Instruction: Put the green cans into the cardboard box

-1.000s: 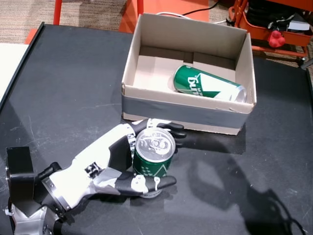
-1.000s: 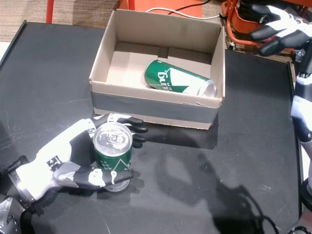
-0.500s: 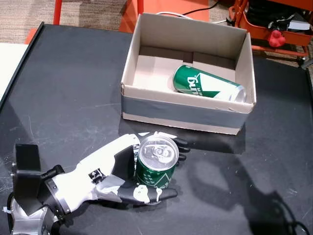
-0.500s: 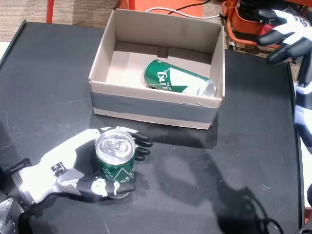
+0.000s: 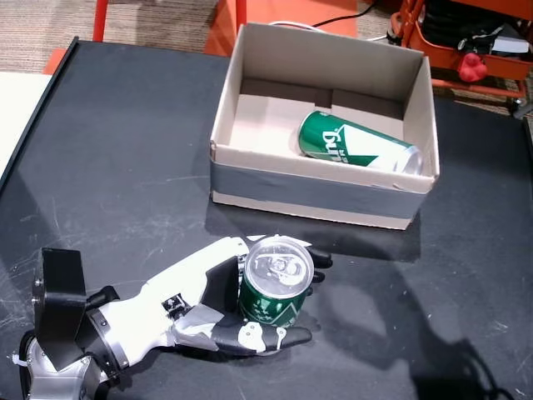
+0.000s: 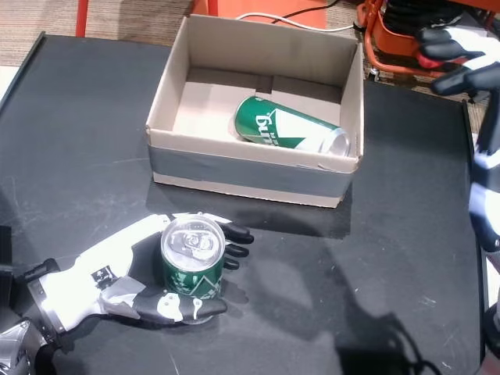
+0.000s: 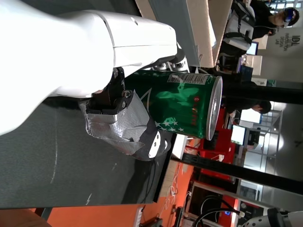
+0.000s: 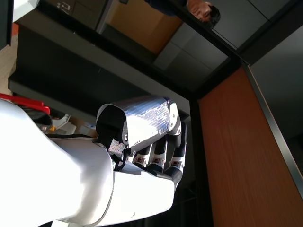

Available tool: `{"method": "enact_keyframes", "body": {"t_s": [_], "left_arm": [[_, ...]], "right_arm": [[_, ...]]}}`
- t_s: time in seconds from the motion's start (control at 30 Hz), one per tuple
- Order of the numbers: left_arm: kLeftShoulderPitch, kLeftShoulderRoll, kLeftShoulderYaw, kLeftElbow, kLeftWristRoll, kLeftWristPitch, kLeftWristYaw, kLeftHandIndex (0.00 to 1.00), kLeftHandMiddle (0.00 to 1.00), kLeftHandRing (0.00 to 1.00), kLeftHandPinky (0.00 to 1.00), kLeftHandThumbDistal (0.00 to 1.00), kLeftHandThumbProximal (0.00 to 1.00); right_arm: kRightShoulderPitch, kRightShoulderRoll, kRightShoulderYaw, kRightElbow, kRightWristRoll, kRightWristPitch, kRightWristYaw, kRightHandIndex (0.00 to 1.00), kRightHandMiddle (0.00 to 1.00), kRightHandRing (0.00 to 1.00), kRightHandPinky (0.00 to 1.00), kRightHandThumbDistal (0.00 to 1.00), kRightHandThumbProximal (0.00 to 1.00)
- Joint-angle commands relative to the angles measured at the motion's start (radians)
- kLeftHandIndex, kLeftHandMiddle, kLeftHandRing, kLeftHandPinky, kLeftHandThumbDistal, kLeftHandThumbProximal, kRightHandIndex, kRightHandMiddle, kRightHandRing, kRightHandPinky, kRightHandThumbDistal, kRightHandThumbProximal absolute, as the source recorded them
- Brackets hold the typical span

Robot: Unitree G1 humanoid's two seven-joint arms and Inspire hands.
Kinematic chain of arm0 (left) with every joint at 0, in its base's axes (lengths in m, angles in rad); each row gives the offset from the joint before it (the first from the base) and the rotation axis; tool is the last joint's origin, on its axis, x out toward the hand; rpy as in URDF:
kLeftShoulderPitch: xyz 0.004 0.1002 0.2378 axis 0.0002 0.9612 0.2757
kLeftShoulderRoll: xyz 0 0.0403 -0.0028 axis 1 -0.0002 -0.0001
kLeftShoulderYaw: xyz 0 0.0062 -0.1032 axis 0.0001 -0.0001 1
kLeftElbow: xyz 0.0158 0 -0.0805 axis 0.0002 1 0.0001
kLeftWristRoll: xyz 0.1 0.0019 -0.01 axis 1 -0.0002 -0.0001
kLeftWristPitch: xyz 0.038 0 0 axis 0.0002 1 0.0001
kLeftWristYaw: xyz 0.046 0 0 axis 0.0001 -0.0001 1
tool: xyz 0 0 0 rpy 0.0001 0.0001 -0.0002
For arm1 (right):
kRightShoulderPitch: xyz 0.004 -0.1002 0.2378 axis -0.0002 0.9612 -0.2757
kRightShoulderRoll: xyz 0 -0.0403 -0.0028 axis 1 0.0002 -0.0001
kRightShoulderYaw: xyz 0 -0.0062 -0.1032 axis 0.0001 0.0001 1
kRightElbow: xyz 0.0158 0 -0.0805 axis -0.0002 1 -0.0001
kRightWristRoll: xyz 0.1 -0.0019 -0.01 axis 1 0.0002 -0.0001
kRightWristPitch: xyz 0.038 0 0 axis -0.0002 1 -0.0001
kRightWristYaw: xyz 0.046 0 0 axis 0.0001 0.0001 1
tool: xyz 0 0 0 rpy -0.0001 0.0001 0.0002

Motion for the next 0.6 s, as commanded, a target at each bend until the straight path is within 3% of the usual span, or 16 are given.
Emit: {"method": "enact_keyframes", "body": {"t_s": [0.0, 0.03, 0.1, 0.2, 0.23, 0.3, 0.37, 0.4, 0.47, 0.57], "left_arm": [[0.02, -0.013, 0.007, -0.001, -0.003, 0.039, 0.034, 0.56, 0.59, 0.55, 0.42, 0.61, 0.0], [0.024, -0.017, 0.009, -0.008, 0.0, 0.051, 0.06, 0.5, 0.6, 0.58, 0.4, 0.54, 0.0], [0.035, -0.027, 0.013, -0.028, 0.0, 0.06, 0.108, 0.34, 0.52, 0.61, 0.44, 0.38, 0.0], [0.051, -0.039, 0.021, -0.051, 0.003, 0.056, 0.186, 0.23, 0.44, 0.56, 0.44, 0.32, 0.0], [0.055, -0.044, 0.027, -0.053, 0.001, 0.043, 0.209, 0.24, 0.44, 0.57, 0.46, 0.27, 0.0], [0.058, -0.053, 0.043, -0.048, -0.009, 0.023, 0.24, 0.29, 0.46, 0.57, 0.5, 0.19, 0.0], [0.058, -0.058, 0.054, -0.044, -0.012, 0.018, 0.259, 0.37, 0.52, 0.6, 0.53, 0.16, 0.0], [0.058, -0.061, 0.06, -0.044, -0.018, 0.017, 0.26, 0.39, 0.54, 0.62, 0.54, 0.16, 0.0], [0.059, -0.064, 0.066, -0.045, -0.022, 0.013, 0.26, 0.45, 0.59, 0.64, 0.55, 0.17, 0.0], [0.061, -0.065, 0.065, -0.046, -0.015, 0.005, 0.27, 0.48, 0.6, 0.63, 0.54, 0.19, 0.0]], "right_arm": [[0.007, 0.003, -0.005, -0.017, -0.011, 0.0, -0.023, 0.65, 0.55, 0.47, 0.49, 0.31, 0.73], [0.009, 0.001, -0.001, -0.021, -0.011, 0.004, -0.027, 0.66, 0.55, 0.47, 0.49, 0.34, 0.7], [0.009, -0.001, 0.001, -0.023, -0.022, -0.002, -0.038, 0.65, 0.54, 0.46, 0.48, 0.31, 0.7], [-0.002, -0.009, 0.003, -0.005, -0.017, -0.031, -0.02, 0.66, 0.56, 0.48, 0.52, 0.5, 0.57], [0.006, -0.016, 0.009, -0.014, 0.004, -0.004, -0.018, 0.68, 0.57, 0.48, 0.51, 0.44, 0.61], [-0.003, -0.02, 0.008, 0.001, 0.011, -0.028, 0.001, 0.69, 0.58, 0.51, 0.57, 0.39, 0.53], [0.005, -0.021, 0.009, -0.012, 0.012, -0.008, -0.009, 0.67, 0.57, 0.49, 0.53, 0.32, 0.63], [0.003, -0.018, 0.008, -0.01, 0.007, -0.013, -0.011, 0.66, 0.56, 0.48, 0.53, 0.36, 0.62], [-0.022, -0.033, 0.005, 0.024, 0.023, -0.054, 0.036, 0.67, 0.57, 0.51, 0.62, 0.54, 0.47], [-0.017, -0.023, -0.001, 0.02, 0.003, -0.038, 0.002, 0.65, 0.54, 0.47, 0.54, 0.47, 0.61]]}}
